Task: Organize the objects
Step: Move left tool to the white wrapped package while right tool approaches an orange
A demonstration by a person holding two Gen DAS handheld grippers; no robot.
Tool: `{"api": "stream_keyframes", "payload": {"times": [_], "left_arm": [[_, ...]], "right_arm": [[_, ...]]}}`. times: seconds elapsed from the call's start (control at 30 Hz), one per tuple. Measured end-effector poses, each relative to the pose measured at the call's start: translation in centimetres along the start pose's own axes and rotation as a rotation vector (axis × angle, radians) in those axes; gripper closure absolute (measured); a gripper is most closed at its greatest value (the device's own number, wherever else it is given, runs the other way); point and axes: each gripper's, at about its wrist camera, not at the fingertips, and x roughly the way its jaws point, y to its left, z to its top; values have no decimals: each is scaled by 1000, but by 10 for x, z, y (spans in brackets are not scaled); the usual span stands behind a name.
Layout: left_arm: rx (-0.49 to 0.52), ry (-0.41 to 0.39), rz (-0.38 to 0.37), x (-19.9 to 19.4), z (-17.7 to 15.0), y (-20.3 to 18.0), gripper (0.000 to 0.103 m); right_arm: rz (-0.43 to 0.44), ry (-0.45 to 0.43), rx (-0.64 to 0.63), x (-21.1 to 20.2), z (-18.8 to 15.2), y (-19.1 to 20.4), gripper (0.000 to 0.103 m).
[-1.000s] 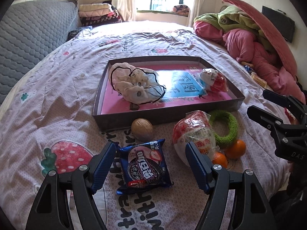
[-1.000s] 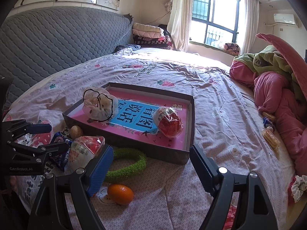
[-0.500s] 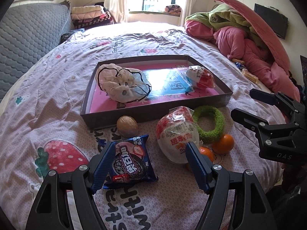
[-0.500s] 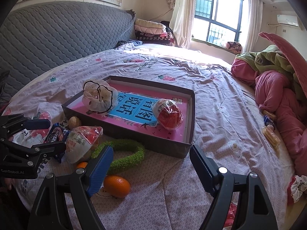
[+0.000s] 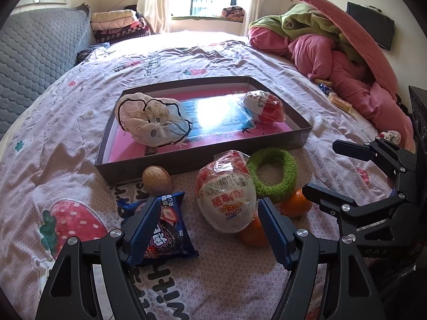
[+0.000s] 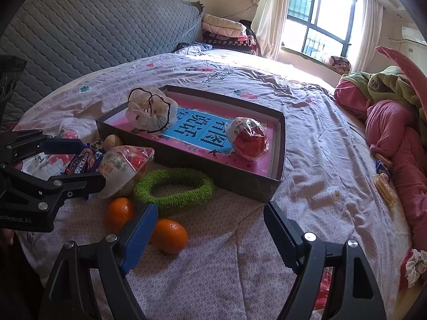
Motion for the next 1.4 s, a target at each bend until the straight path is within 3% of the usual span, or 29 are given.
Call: {"api": "stream_keyframes", "payload": {"times": [0.63, 1.4], "left_arm": [[16, 44, 8, 23, 9, -21, 27], [-11, 79, 76, 34, 10, -6, 27]], "right_arm": [[47, 67, -49, 10, -12, 7, 22], [46, 110, -54, 27, -13, 17, 22]]}}
